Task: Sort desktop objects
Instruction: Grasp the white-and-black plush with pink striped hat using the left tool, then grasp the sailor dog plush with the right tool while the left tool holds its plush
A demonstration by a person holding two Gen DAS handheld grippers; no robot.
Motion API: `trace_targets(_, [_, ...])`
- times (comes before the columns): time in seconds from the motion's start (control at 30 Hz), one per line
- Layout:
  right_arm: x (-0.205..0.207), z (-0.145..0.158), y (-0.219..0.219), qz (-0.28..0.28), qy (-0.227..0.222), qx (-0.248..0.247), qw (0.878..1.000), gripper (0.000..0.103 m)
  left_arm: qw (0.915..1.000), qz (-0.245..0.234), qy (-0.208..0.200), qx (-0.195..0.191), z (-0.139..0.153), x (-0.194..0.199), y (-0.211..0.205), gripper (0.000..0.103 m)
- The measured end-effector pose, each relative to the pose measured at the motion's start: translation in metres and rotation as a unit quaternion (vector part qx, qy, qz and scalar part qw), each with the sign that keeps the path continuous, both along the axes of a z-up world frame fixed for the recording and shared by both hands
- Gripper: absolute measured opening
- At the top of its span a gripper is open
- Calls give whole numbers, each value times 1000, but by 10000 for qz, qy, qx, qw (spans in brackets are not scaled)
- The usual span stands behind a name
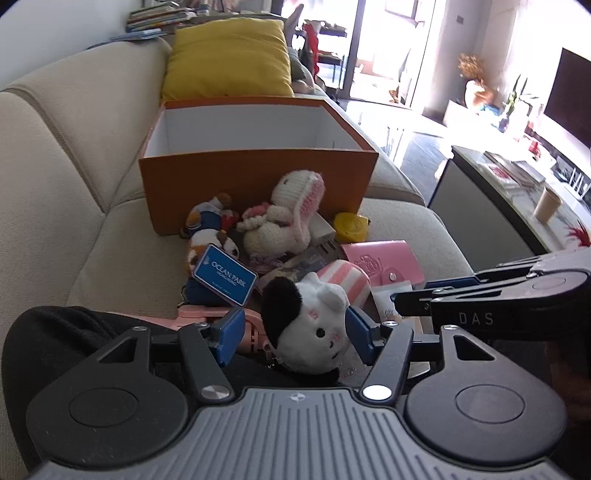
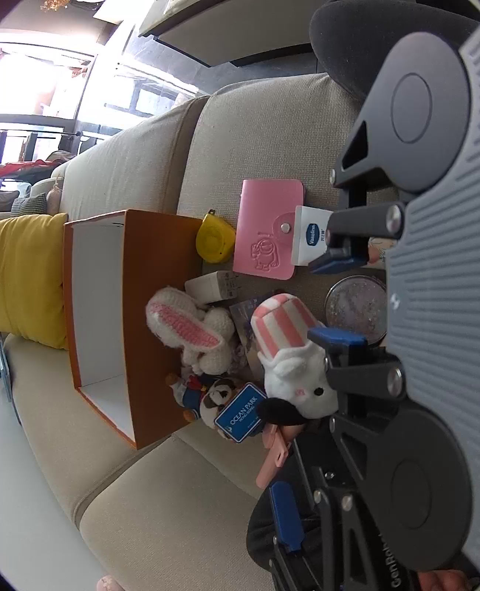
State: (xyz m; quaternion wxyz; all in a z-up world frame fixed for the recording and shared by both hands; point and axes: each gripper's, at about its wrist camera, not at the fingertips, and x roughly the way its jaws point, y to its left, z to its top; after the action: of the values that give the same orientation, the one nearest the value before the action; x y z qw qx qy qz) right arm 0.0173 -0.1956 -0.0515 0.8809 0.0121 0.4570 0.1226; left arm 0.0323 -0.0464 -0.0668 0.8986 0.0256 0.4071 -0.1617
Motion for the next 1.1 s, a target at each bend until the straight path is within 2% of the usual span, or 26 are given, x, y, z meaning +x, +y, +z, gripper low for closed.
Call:
trace_targets(0.23, [19,-19,2,98,360,48,9993,31,9972,-501,417,362,-21,33,-4,72])
trace_targets(0.3, [26,-23,2,102,449,38,9989,31,9941,-755,668,404,-28,45,-5,73])
trace_targets(0.47, [44,-34,-2,30,727,95,9973,32,9851,-1239,1186,124,-39,70,-5,78])
trace_targets(0.63, [59,-42,-4,49,916,108,9957,29,9765,-1666,1346,239,-46,81,-21,82])
trace_targets(0.7, [63,-45,-5,62,1005,111,9949,29,9743,-1714,1436,260,-49,84,-27,80])
trace_targets(0.77, [67,-47,-7,47,1064,105,9943,29,9720,-1747,1565,144,-52,86,-30,69])
trace_targets(0.83, [70,-50,-9,12,1136,108,9935,29,9725,-1663,1624,117,-54,87,-33,67])
trace_targets(1.0, [70,-51,-7,53,1172,54,9931,29,9770,-1428,1574,145,-54,82,-37,61])
trace_targets(1.1, [68,-46,-8,72,1087,49,9940,29,9813,-1218,1492,-13,-47,77,-32,59])
